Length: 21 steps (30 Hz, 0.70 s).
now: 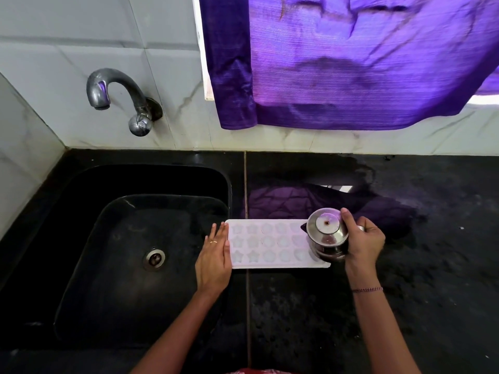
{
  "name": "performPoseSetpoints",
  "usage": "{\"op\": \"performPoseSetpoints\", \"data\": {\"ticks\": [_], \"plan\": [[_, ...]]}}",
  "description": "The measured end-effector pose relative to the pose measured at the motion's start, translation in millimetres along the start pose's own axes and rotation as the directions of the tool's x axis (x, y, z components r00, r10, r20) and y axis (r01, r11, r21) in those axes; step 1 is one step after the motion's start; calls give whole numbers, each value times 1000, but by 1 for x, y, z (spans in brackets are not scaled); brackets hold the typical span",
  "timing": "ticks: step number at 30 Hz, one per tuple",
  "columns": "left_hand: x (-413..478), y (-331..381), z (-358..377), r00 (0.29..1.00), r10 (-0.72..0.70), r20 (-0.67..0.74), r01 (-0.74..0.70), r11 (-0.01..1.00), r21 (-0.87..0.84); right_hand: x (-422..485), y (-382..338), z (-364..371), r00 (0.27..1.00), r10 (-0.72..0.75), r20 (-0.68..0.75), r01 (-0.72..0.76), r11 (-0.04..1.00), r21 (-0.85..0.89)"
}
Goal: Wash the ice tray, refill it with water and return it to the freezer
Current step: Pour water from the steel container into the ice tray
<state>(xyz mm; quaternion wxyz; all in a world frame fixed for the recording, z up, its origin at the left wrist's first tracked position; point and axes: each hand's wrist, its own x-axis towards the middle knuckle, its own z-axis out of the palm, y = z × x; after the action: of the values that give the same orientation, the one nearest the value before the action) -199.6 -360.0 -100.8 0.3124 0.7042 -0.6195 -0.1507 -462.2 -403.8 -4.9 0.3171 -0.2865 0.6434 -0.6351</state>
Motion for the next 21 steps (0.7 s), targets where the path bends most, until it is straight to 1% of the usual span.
{"op": "performPoseSetpoints", "data": {"ticks": [6, 21], "plan": [[0, 0, 0, 1000, 3, -9, -3, 1000, -2, -6, -5, 6, 998, -56, 27, 58, 997, -46], [0, 0, 0, 1000, 7, -9, -7, 1000, -28, -11, -9, 14, 993, -106, 51, 111, 987, -114]]}}
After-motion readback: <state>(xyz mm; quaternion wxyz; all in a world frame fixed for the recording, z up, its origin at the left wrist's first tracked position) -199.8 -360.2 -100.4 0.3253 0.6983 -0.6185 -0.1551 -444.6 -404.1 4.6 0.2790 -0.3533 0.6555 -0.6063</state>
